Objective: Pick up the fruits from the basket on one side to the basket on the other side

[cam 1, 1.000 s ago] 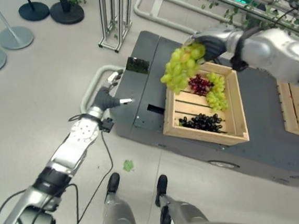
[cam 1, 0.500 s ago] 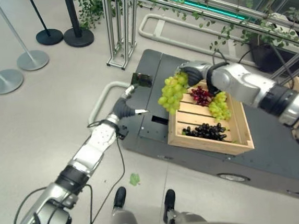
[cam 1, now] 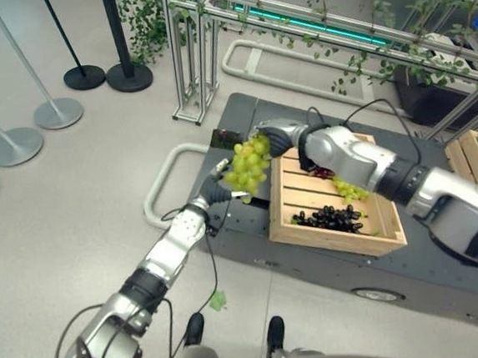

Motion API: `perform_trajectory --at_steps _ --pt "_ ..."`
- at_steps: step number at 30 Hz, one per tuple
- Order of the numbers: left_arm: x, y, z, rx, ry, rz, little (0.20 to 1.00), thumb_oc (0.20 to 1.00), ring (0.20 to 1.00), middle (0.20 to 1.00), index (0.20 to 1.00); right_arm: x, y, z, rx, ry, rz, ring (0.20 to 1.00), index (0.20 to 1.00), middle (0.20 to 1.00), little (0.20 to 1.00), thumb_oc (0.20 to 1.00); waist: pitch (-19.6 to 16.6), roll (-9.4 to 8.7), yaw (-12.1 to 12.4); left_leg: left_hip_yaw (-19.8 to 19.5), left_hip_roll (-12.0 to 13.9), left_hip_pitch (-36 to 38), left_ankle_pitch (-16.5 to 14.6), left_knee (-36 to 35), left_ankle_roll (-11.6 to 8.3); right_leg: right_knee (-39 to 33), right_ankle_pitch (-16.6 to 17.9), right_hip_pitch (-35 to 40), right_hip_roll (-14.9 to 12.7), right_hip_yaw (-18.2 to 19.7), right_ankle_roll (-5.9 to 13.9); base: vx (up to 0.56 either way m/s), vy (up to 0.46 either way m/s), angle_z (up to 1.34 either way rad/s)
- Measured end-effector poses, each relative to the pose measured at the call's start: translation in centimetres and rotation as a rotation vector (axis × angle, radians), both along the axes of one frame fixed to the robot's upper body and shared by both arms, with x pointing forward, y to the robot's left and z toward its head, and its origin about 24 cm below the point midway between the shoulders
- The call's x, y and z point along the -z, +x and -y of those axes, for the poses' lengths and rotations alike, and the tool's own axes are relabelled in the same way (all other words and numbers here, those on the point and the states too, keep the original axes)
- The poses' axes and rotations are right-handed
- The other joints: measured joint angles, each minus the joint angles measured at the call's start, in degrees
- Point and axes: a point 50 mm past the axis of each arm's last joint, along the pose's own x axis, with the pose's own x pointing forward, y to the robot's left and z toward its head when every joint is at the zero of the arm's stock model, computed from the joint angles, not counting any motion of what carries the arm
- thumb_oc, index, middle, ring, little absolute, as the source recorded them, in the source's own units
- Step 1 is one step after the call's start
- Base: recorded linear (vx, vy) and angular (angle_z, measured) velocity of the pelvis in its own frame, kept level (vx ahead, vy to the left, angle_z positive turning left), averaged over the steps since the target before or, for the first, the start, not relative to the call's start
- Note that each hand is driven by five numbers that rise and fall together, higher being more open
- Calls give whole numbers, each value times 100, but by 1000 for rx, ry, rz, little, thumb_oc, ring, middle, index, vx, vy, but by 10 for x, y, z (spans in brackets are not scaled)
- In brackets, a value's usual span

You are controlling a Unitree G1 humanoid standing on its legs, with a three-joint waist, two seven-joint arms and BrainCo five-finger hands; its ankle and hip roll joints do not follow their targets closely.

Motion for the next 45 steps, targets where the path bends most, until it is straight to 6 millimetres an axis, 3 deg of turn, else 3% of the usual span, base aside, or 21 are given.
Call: perform_trajectory --at_steps 26,27,28,32,39,45 --pt "2 4 0 -265 -146 38 1000 1000 1000 1000 1000 15 -21 -44 -20 463 -75 200 200 200 200 200 -213 -102 -23 147 20 199 -20 -62 21 0 -15 102 11 106 5 11 -4 -2" --pt "2 4 0 -267 -146 38 426 426 426 426 426 15 -21 -44 -20 467 -79 200 200 200 200 200 -213 -102 -21 149 19 201 -20 -62 21 0 -15 103 11 109 5 0 0 0" --pt "2 4 0 -269 -149 38 213 213 213 213 213 16 -21 -43 -13 486 -86 200 200 200 200 200 -214 -103 -21 151 20 212 -19 -63 21 0 -15 113 12 113 5 0 0 0" --pt "7 0 0 -286 -198 9 200 200 200 200 200 28 -23 -39 43 618 -146 200 200 200 200 200 -240 -125 -28 169 22 308 -35 -89 19 0 -56 186 8 159 45 4 -1 -2" --pt "29 -15 0 -329 -255 -61 200 200 200 200 200 51 -35 -35 76 695 -227 200 200 200 200 200 -263 -156 -131 215 29 316 -38 -92 26 -1 -62 176 2 207 38 2 0 -2" --pt "28 -17 3 -330 -284 -48 200 200 200 200 200 54 -43 -32 78 758 -227 200 200 200 200 200 -263 -153 -165 288 36 344 -52 -93 33 0 -64 161 2 237 36 7 3 -6"
